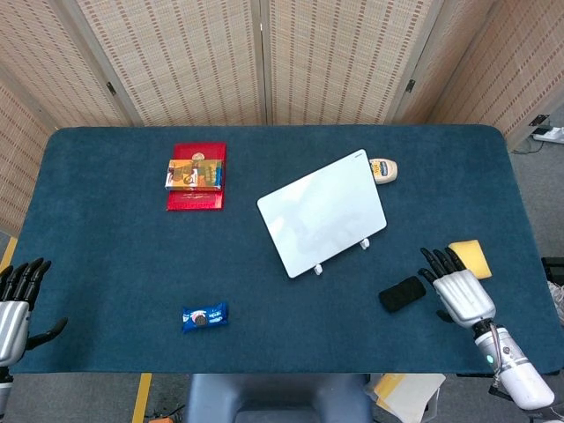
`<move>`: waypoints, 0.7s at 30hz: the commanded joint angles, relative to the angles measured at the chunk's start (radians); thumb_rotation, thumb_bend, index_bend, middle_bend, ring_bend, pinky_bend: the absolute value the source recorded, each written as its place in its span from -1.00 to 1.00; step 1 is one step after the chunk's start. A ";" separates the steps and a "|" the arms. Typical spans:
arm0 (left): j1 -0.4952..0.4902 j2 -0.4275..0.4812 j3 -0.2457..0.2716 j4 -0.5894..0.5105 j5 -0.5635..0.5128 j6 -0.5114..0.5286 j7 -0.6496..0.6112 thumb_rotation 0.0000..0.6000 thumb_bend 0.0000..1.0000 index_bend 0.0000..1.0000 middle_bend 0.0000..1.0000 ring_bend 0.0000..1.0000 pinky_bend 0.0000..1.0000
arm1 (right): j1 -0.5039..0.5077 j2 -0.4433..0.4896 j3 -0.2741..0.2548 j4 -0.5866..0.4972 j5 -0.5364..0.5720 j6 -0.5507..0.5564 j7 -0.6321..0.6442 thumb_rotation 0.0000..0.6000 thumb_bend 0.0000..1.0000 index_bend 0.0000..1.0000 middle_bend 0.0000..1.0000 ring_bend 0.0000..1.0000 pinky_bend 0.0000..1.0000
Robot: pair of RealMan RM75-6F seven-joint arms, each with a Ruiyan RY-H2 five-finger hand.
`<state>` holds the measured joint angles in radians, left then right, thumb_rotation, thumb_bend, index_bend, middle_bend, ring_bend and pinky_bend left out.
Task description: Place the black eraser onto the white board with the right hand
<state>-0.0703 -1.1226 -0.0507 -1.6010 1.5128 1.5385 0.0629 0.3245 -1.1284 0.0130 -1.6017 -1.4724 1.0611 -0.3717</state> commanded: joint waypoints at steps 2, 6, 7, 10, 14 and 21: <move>0.004 0.001 -0.001 -0.003 -0.003 0.004 -0.001 1.00 -0.55 -0.90 -0.80 -0.81 -0.92 | 0.047 -0.035 0.009 -0.008 0.051 -0.059 -0.097 1.00 -0.63 -0.52 -1.00 -1.00 -1.00; 0.007 0.000 0.001 -0.006 -0.002 0.008 0.005 1.00 -0.55 -0.90 -0.80 -0.81 -0.92 | 0.077 -0.063 0.011 0.006 0.097 -0.106 -0.161 1.00 -0.63 -0.52 -1.00 -1.00 -1.00; 0.007 0.000 0.001 -0.006 -0.002 0.008 0.006 1.00 -0.55 -0.90 -0.80 -0.81 -0.92 | 0.081 -0.069 0.011 0.008 0.106 -0.111 -0.174 1.00 -0.63 -0.52 -1.00 -1.00 -1.00; 0.008 0.000 0.001 -0.007 -0.004 0.009 0.007 1.00 -0.55 -0.90 -0.80 -0.81 -0.92 | 0.092 -0.084 0.011 0.011 0.126 -0.118 -0.197 1.00 -0.63 -0.52 -1.00 -1.00 -1.00; 0.010 0.001 0.000 -0.008 -0.004 0.012 0.005 1.00 -0.55 -0.90 -0.80 -0.81 -0.92 | 0.100 -0.111 0.012 0.031 0.137 -0.107 -0.216 1.00 -0.63 -0.51 -1.00 -1.00 -1.00; 0.012 0.002 0.000 -0.008 -0.002 0.015 0.002 1.00 -0.55 -0.90 -0.80 -0.81 -0.92 | 0.116 -0.135 0.005 0.054 0.171 -0.122 -0.237 1.00 -0.63 -0.46 -1.00 -1.00 -1.00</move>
<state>-0.0583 -1.1209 -0.0509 -1.6094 1.5107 1.5531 0.0646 0.4392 -1.2623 0.0189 -1.5489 -1.3025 0.9406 -0.6078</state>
